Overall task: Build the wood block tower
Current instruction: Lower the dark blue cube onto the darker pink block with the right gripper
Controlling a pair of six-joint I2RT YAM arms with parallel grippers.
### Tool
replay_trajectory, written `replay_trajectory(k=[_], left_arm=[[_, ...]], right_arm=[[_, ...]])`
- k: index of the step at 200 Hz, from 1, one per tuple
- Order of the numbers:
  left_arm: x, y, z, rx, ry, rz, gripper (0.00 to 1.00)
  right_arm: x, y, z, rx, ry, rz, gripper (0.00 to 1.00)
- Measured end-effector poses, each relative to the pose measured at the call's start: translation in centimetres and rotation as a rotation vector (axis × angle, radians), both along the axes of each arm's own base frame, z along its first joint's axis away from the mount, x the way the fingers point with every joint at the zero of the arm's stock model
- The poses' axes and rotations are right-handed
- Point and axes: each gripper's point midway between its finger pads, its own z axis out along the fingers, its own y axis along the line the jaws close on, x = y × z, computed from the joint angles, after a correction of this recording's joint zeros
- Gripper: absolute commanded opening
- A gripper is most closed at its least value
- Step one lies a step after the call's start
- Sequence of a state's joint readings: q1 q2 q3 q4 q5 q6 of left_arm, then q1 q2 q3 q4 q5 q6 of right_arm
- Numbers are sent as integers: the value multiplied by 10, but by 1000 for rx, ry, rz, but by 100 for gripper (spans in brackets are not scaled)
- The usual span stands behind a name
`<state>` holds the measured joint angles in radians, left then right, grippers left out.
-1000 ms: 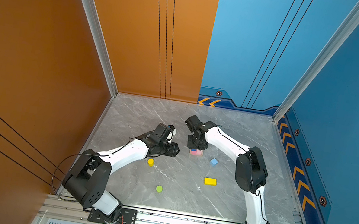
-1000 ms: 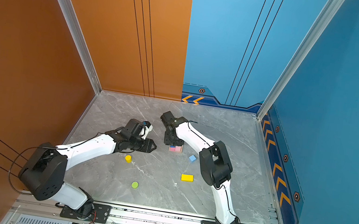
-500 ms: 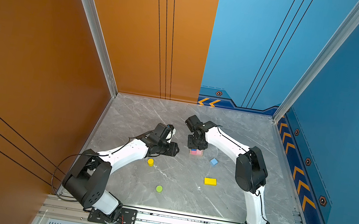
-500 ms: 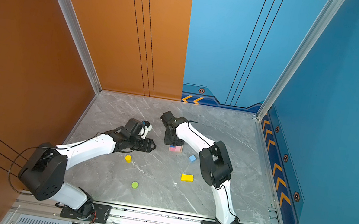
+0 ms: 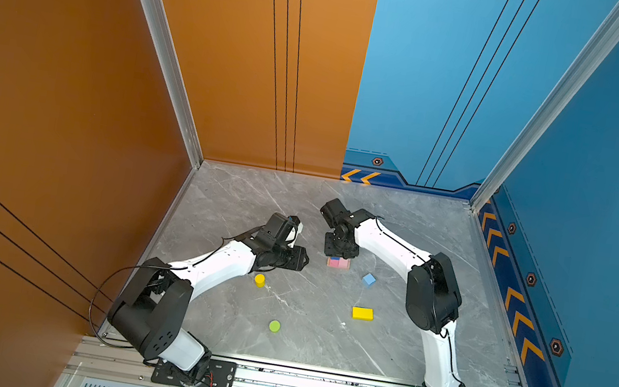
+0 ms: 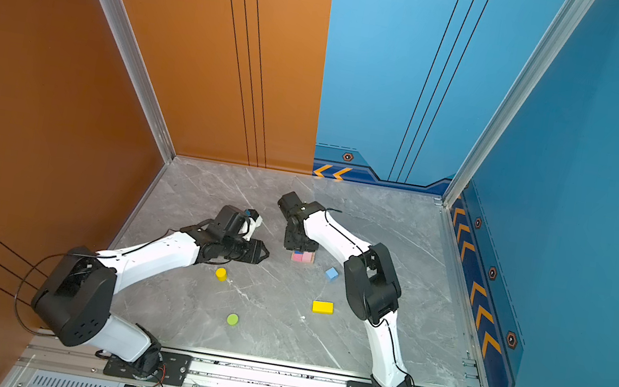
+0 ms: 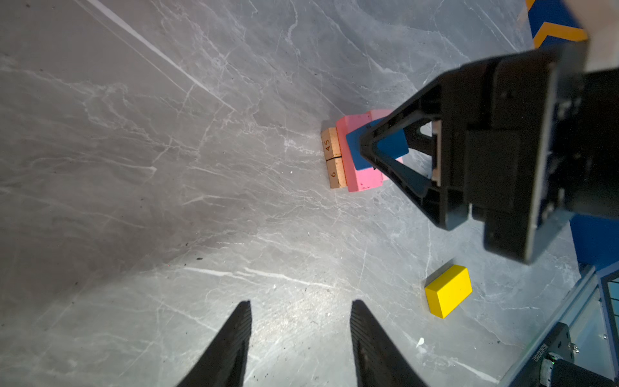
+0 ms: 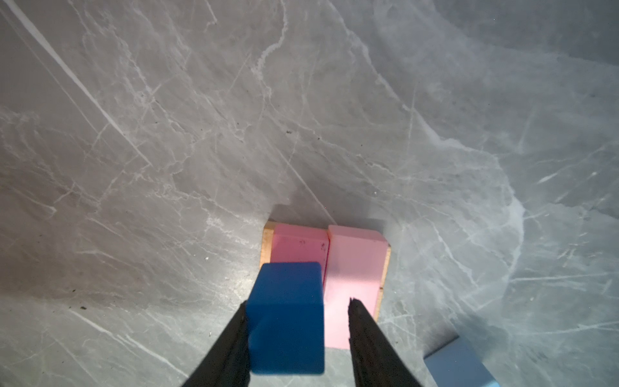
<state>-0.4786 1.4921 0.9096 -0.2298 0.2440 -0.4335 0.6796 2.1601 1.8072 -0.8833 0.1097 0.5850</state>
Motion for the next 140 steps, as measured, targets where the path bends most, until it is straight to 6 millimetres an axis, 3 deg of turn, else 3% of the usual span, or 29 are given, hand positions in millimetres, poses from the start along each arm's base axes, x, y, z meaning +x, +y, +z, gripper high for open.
replay_trajectory(k=[71, 140], left_arm=[[0, 0, 0, 0, 0, 0, 50], [0, 0, 0, 0, 0, 0, 50]], right_arm=[[-1, -1, -9, -12, 15, 0, 47], [-1, -1, -8, -12, 14, 0, 56]])
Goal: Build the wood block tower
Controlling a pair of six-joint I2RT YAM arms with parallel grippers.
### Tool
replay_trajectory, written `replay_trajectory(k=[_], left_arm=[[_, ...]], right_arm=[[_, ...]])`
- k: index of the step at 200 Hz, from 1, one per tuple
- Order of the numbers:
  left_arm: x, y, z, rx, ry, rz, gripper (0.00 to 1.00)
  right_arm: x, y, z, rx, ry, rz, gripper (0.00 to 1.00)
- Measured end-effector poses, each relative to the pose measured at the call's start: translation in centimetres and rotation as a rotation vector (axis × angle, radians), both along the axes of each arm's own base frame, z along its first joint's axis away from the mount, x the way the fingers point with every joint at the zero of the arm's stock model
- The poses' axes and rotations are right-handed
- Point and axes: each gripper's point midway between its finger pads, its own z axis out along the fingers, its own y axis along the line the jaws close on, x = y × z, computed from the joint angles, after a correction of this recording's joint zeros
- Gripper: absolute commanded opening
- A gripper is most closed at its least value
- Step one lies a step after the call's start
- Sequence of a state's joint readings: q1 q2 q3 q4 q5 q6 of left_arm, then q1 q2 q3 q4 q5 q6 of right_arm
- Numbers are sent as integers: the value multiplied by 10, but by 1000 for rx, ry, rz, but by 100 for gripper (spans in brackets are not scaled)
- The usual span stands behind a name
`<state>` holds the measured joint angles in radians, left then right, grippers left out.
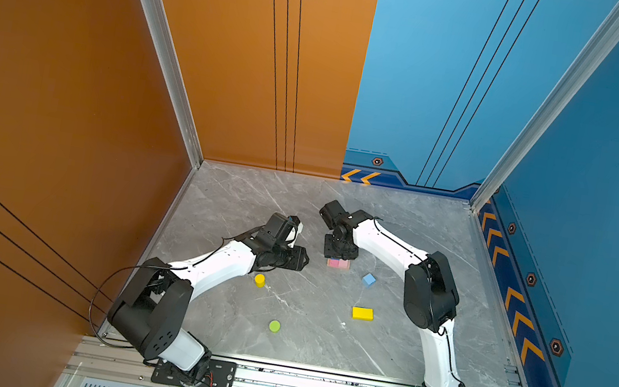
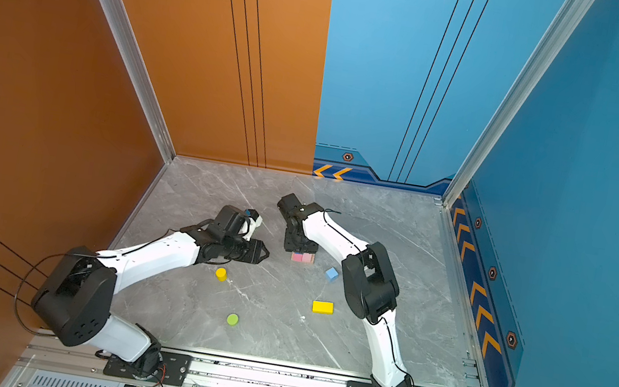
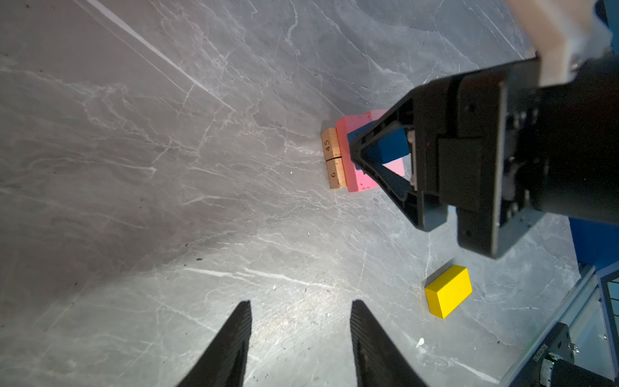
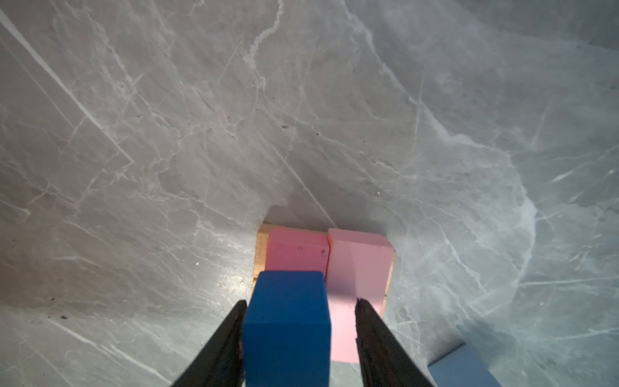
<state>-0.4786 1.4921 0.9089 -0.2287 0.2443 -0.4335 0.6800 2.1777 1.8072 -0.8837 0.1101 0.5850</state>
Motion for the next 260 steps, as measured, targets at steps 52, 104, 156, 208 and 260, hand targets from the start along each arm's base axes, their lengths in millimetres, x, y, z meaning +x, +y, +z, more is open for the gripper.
replay_trajectory(k=[52, 104, 156, 208, 260], left_arm=[[0, 0, 0, -1, 1, 0, 50], [0, -3, -2, -23, 21, 8, 32], [22, -24, -9, -65, 56, -3, 0], [55, -44, -5, -95, 44, -5, 0], [65, -53, -23, -88, 82, -2, 0]], right_arm=[[-1, 2, 35, 43, -61, 4, 61], [-13, -7, 83, 130, -154, 9, 40], [-14, -28, 53, 197, -109, -44, 0], [-1, -32, 44, 270, -119, -66, 0], [7, -29, 45, 318, -136, -64, 0]])
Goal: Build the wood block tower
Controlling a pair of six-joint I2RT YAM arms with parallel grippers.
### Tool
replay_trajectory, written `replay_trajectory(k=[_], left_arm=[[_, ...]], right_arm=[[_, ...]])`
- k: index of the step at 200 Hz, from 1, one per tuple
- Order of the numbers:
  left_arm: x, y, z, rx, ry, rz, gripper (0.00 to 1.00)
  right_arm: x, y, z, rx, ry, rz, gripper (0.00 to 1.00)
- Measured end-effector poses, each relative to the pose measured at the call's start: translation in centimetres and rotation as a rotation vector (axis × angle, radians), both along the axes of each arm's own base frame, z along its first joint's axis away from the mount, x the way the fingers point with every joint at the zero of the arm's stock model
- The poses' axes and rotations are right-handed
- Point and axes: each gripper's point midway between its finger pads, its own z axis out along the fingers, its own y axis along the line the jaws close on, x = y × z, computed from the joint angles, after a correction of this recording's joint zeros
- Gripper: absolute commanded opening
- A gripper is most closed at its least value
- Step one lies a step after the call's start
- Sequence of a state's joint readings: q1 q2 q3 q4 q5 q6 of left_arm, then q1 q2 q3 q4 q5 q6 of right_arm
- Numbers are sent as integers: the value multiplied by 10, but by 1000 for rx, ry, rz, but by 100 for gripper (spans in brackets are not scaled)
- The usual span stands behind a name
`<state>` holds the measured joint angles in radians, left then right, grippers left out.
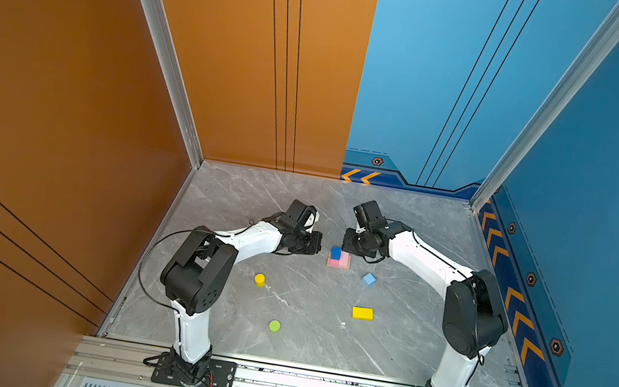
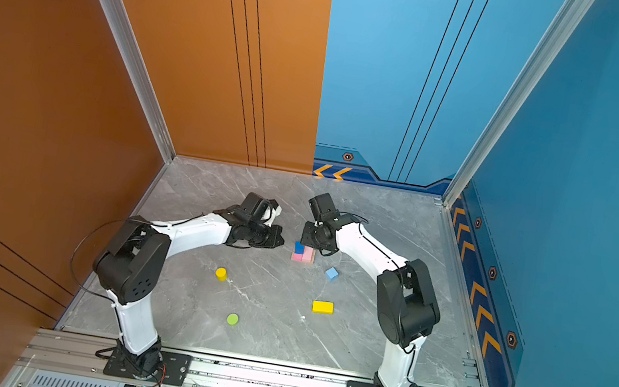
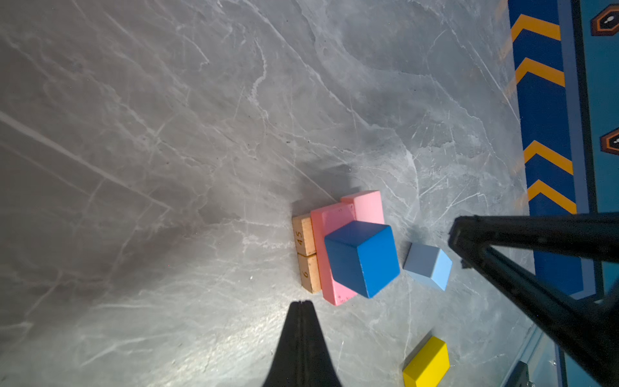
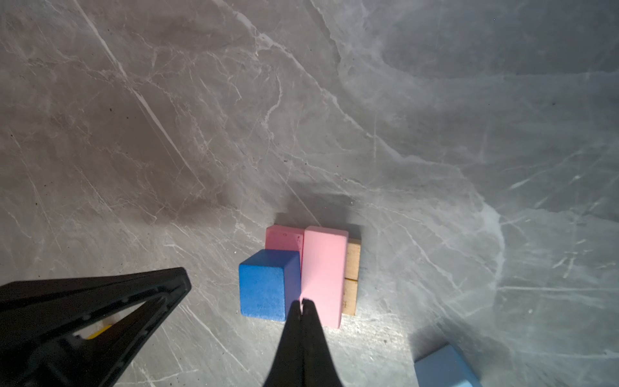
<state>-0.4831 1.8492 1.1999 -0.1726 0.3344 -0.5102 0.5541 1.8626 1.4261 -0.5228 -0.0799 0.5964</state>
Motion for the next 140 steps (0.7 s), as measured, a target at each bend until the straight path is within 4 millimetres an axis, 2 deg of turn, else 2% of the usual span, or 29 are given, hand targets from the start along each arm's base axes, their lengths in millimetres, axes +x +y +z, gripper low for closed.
replay_trajectory(k=[93, 140], left_arm=[[9, -11, -1, -10, 1, -11, 0], [6, -19, -6, -12, 12, -29, 0]], right_arm=[[-3, 4, -15, 13, 22, 3, 0], [-5, 6, -25, 7, 41, 7, 0]])
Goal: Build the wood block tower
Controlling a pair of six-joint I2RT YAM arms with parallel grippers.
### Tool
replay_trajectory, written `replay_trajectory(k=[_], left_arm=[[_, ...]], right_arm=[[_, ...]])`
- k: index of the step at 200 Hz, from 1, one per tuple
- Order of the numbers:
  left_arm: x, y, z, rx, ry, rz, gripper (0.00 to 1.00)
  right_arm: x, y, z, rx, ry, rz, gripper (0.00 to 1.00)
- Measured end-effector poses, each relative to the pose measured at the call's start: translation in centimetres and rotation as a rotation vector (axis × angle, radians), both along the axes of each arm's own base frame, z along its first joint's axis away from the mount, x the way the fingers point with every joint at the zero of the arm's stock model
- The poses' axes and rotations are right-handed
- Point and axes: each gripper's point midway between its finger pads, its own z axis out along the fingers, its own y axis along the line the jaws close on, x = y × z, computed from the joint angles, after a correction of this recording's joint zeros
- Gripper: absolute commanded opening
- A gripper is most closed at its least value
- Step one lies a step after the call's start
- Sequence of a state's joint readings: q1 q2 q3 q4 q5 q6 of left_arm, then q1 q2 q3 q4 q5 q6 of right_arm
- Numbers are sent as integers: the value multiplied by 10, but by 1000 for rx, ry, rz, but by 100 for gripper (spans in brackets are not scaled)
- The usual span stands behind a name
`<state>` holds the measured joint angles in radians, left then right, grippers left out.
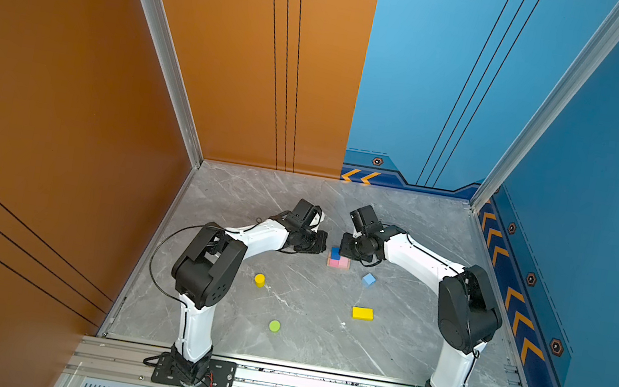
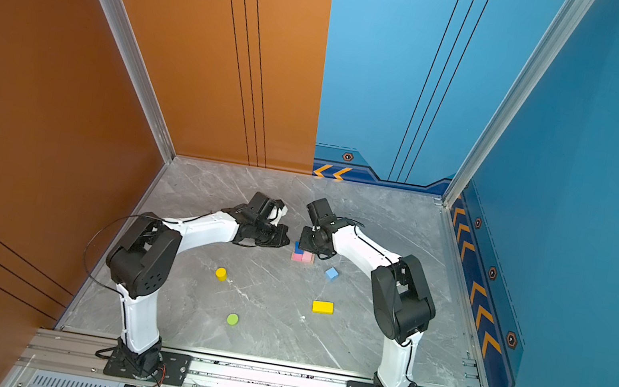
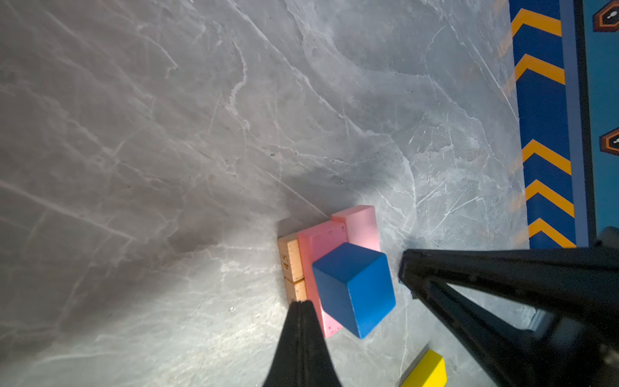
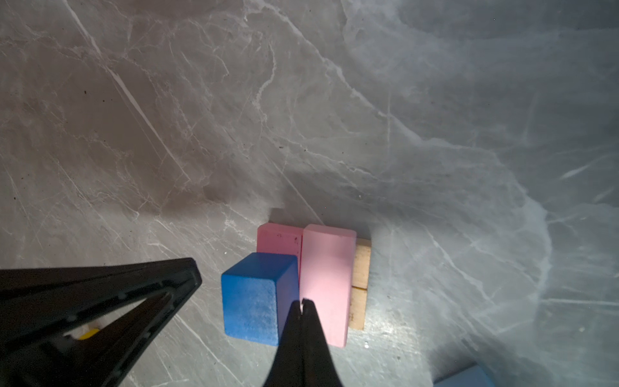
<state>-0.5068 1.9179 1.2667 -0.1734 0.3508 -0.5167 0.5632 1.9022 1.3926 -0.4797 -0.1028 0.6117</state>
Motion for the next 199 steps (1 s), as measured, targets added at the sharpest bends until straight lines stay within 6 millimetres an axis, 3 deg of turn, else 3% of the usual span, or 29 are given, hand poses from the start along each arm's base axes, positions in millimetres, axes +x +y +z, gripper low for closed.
replay_trajectory(k=[199], left_arm=[[-2, -9, -5, -10, 17, -25, 0]], right_arm=[[-5, 5, -2, 4, 9, -1, 0]])
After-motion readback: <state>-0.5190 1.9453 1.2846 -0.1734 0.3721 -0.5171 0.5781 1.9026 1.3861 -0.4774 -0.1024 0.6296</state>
